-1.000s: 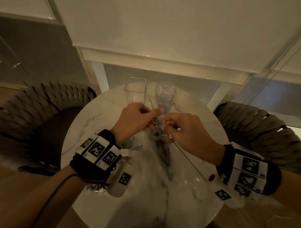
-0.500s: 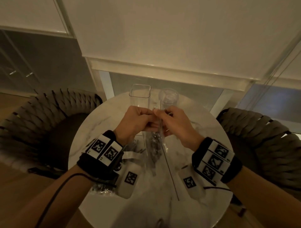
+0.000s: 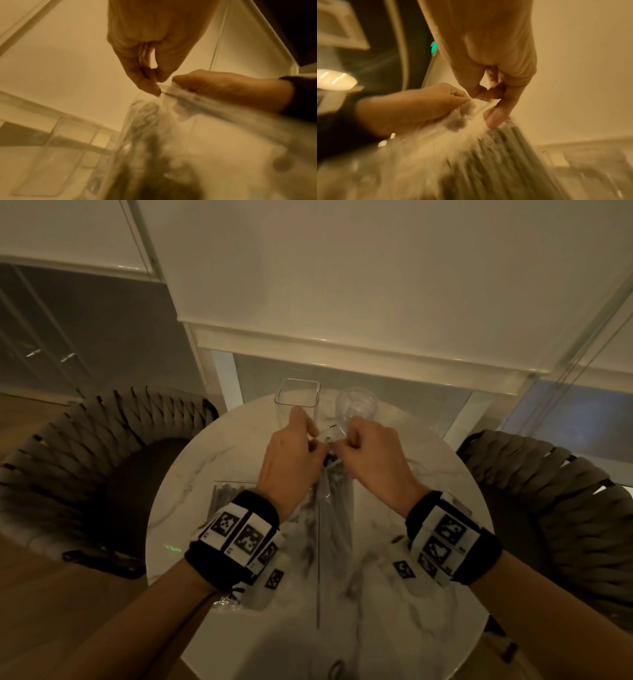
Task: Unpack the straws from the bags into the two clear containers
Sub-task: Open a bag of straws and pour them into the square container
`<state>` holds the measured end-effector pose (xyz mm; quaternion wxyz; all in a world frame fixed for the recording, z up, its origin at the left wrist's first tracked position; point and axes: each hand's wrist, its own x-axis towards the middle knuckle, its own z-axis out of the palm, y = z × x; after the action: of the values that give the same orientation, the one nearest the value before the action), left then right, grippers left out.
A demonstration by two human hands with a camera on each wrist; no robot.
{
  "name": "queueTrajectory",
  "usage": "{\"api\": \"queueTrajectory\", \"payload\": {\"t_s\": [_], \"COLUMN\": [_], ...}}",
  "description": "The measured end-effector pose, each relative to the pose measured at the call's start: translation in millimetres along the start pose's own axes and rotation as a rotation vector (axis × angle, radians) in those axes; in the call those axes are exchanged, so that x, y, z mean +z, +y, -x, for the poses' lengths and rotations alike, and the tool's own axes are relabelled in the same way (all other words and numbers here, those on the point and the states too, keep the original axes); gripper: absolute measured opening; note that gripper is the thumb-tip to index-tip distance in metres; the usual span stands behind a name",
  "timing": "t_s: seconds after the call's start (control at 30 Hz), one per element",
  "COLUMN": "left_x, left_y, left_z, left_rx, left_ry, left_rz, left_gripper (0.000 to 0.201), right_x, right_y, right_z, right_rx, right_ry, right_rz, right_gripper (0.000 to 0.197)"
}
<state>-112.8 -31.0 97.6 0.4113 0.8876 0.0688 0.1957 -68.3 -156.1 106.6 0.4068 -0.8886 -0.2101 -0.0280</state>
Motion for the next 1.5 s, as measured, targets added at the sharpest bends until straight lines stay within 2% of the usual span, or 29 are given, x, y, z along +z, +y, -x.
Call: {"api": "queueTrajectory", "payload": {"t_s": [0.1, 0.17, 0.23, 0.3, 0.43, 0.5, 0.57, 0.63, 0.7, 0.77, 0.83, 0.87, 0.9, 0.97, 1.07, 1.13, 1.2, 1.27, 1.33, 1.4, 1.5], "left_x": [-1, -3, -5, -2, -4, -7, -7, -10, -11, -8, 0, 2, 3, -2, -11, -12, -14, -18, -19, -13, -4], "left_y": [8, 5, 3, 3, -8, -20, -33, -44, -51, -49, -45, -45, -48, -59, -72, -72, -68, -61, -52, -45, -46], "left_z": [8, 6, 4, 3, 0, 2, 6, 6, 4, 5, 9, 12, 14, 18, 21, 20, 16, 16, 17, 17, 13], "left_rx": [0.108, 0.065, 0.01, -0.001, 0.034, 0.11, 0.13, 0.029, -0.095, -0.247, -0.382, -0.407, -0.398, -0.311, -0.184, -0.167, -0.283, -0.483, -0.568, -0.601, -0.708], "left_ry": [-0.172, -0.263, -0.345, -0.317, -0.113, -0.123, -0.147, -0.122, -0.09, -0.082, -0.158, -0.215, -0.27, -0.354, -0.371, -0.431, -0.483, -0.461, -0.386, -0.328, -0.233], "left_rz": [-0.064, -0.141, -0.114, -0.064, -0.169, -0.315, -0.478, -0.529, -0.511, -0.426, -0.298, -0.229, -0.189, -0.268, -0.492, -0.499, -0.261, 0.234, 0.628, 0.818, 0.932], "left_gripper": [0.032, 0.026, 0.015, 0.014, 0.028, 0.025, 0.018, 0.019, 0.022, 0.034, 0.06, 0.073, 0.082, 0.086, 0.089, 0.097, 0.095, 0.083, 0.083, 0.086, 0.074], "right_x": [-3, -4, -2, 4, 7, -1, -13, -23, -28, -24, -15, -13, -13, -19, -27, -23, -18, -14, -12, -10, -8], "right_y": [3, 7, 10, 9, 19, 28, 32, 35, 37, 38, 36, 37, 40, 53, 66, 66, 60, 54, 49, 48, 52], "right_z": [-4, -4, -2, 1, 8, 12, 11, 9, 8, 9, 12, 13, 12, 10, 13, 17, 19, 22, 26, 30, 29], "right_rx": [0.051, 0.058, 0.061, 0.078, 0.081, 0.04, 0.084, 0.174, 0.237, 0.242, 0.231, 0.235, 0.236, 0.26, 0.342, 0.36, 0.406, 0.434, 0.393, 0.347, 0.361], "right_ry": [-0.025, -0.024, -0.01, -0.017, -0.14, -0.16, -0.173, -0.197, -0.228, -0.264, -0.315, -0.33, -0.326, -0.281, -0.272, -0.278, -0.27, -0.296, -0.383, -0.463, -0.374], "right_rz": [-0.094, -0.117, -0.129, -0.129, 0.004, 0.195, 0.376, 0.48, 0.466, 0.387, 0.315, 0.295, 0.292, 0.329, 0.358, 0.325, 0.177, 0.029, -0.039, -0.06, -0.091], "right_gripper": [0.035, 0.031, 0.023, 0.017, 0.026, 0.029, 0.033, 0.027, 0.022, 0.02, 0.022, 0.023, 0.022, 0.015, 0.011, 0.015, 0.017, 0.019, 0.024, 0.031, 0.022]}}
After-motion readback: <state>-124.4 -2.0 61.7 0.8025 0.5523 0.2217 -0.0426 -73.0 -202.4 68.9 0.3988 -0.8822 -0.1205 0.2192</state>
